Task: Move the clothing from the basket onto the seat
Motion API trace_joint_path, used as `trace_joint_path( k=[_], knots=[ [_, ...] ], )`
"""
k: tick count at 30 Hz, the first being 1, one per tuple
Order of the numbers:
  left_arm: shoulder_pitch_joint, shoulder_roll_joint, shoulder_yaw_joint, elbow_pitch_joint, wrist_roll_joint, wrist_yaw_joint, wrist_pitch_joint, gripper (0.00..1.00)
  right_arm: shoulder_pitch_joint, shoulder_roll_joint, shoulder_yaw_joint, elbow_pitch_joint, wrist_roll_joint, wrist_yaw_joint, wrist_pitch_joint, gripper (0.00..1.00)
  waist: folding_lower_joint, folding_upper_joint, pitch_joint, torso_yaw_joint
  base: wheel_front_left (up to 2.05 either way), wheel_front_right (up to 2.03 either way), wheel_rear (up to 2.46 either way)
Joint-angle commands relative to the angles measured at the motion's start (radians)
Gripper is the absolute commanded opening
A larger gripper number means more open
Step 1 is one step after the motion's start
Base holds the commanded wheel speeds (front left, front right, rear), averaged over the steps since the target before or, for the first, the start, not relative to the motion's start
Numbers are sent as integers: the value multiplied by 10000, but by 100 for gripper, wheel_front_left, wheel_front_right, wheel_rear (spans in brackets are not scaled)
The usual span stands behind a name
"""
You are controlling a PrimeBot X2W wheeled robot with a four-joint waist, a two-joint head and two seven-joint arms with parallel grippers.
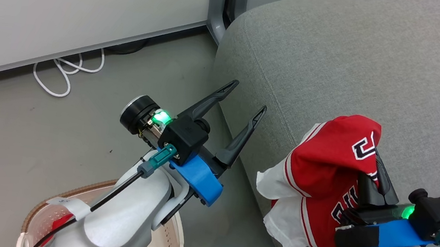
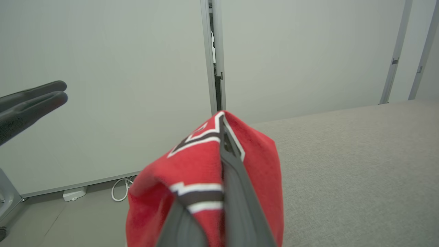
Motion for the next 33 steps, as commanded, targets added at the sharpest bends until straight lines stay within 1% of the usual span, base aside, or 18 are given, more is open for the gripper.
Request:
trace_joint_path(
  k=[1,7,12,15,20,25,31,33],
  knots=[
    [-168,4,-21,44,75,-29,-27,100,122,-12,-17,-105,92,5,-42,0,1,0,71,-78,0,0,0],
    [-273,1,13,61,88,-86,-27,100,-105,-12,-48,-284,179,5,-42,0,1,0,156,-75,0,0,0],
    [-359,76,136,-7,101,-22,-27,100,-577,-12,-132,-511,89,5,-42,0,1,0,318,-9,0,0,0],
    [-505,196,274,-72,155,32,-27,100,-1324,-62,-278,-652,-129,5,-43,0,1,0,571,11,0,0,0],
    [-897,434,393,-234,255,106,9,100,-2974,-457,-875,-1036,-223,5,-42,0,1,0,1296,146,0,0,0],
    [-1480,694,474,-510,436,129,208,100,-4607,-1021,-1724,-1223,-231,5,-40,0,1,0,2358,412,0,0,0],
    [-2201,875,423,-937,695,132,461,100,-6449,-1971,-2856,-811,-86,5,-40,0,1,0,3731,805,0,0,0],
    [-2403,936,406,-1070,778,154,541,100,-6998,-2355,-3187,-492,-3,5,-39,0,1,0,4179,917,0,0,0]
  ],
)
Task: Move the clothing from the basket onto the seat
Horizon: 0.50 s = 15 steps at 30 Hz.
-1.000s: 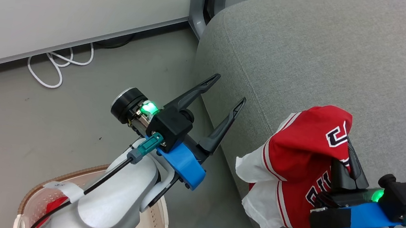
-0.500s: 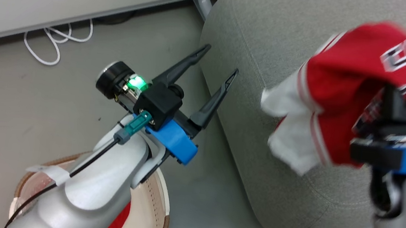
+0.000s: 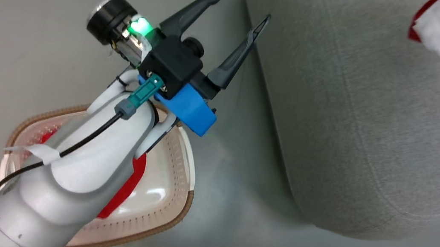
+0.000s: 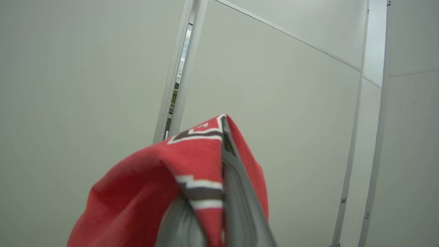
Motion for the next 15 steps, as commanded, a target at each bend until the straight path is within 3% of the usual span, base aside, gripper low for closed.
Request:
trace_joint_path(
  k=[1,7,15],
  knots=[
    [-247,108,-2,-82,101,36,51,100,-469,-304,-133,318,134,5,-35,0,-2,0,932,376,0,0,0],
    [-648,252,-125,-368,307,20,255,100,-1712,-1089,-622,1971,127,5,-35,0,-2,0,1965,509,0,0,0],
    [-827,413,-221,-555,412,62,360,100,-1944,-1046,-1115,4045,167,5,-38,0,-2,0,2611,597,0,0,0]
  ],
)
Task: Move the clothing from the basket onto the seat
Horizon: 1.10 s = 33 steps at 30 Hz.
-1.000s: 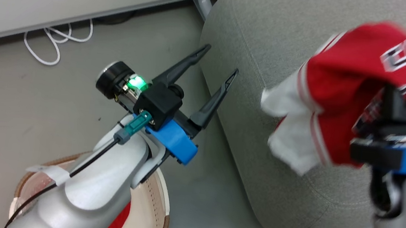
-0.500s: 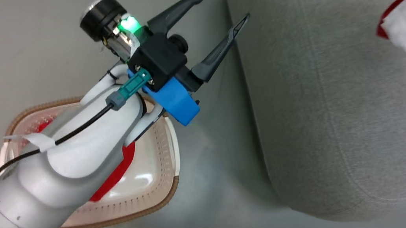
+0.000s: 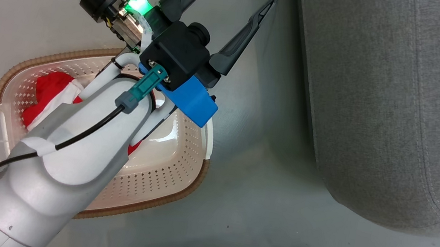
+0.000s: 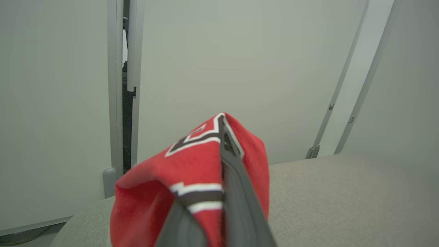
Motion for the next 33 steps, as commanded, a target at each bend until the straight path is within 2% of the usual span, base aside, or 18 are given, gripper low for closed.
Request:
trace_joint_path(
  k=[1,9,15,17,25,33],
  knots=[
    [-167,20,9,-58,9,37,-5,100,80,19,3,222,19,5,-42,0,-3,0,102,80,0,0,0],
    [-98,-65,-136,108,-67,78,-143,100,1270,457,-211,1600,289,5,-40,0,-3,0,-4,157,0,0,0],
    [14,-53,-211,233,-133,81,-215,100,1647,717,-118,2058,432,5,-40,0,-3,0,-141,115,0,0,0],
    [72,-64,-237,298,-154,85,-262,100,1760,835,-134,2067,544,5,-40,100,-3,0,-266,96,0,0,0],
    [629,-254,-218,725,-470,194,-647,100,3071,970,174,1362,580,5,-40,100,-3,0,-1379,73,0,0,0],
    [1609,-407,114,1127,-921,421,-883,100,4965,1398,904,-155,542,5,-42,100,-3,0,-2821,161,0,0,0]
  ],
)
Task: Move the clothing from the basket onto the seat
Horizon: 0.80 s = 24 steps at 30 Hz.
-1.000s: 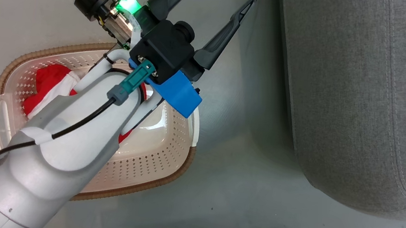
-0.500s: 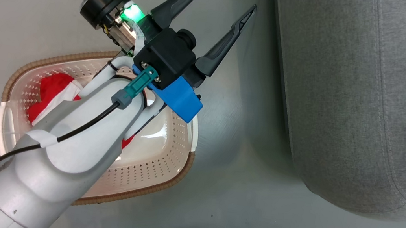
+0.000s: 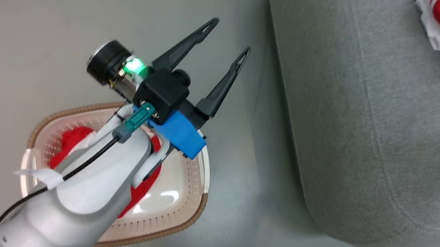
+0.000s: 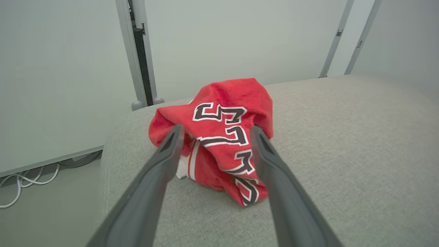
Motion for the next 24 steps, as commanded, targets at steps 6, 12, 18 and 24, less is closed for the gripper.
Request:
trace_joint_path(
  k=[6,12,18,24],
  knots=[
    [1108,13,771,-249,-274,323,-73,100,1208,537,895,-1518,-231,5,-40,100,2,0,-1442,302,0,0,0],
    [2227,-10,1646,-779,-179,536,-74,100,2056,1011,1620,-2710,-405,5,-38,100,2,0,-2207,743,0,0,0],
    [3213,-141,2688,-1279,-30,656,-70,100,2678,1241,2197,-3422,-543,5,-38,100,2,0,-2858,1215,0,0,0],
    [4124,-316,3687,-1660,204,539,-70,100,3132,1410,2275,-3842,-717,5,-38,100,2,0,-3407,1615,0,0,0]
  ],
)
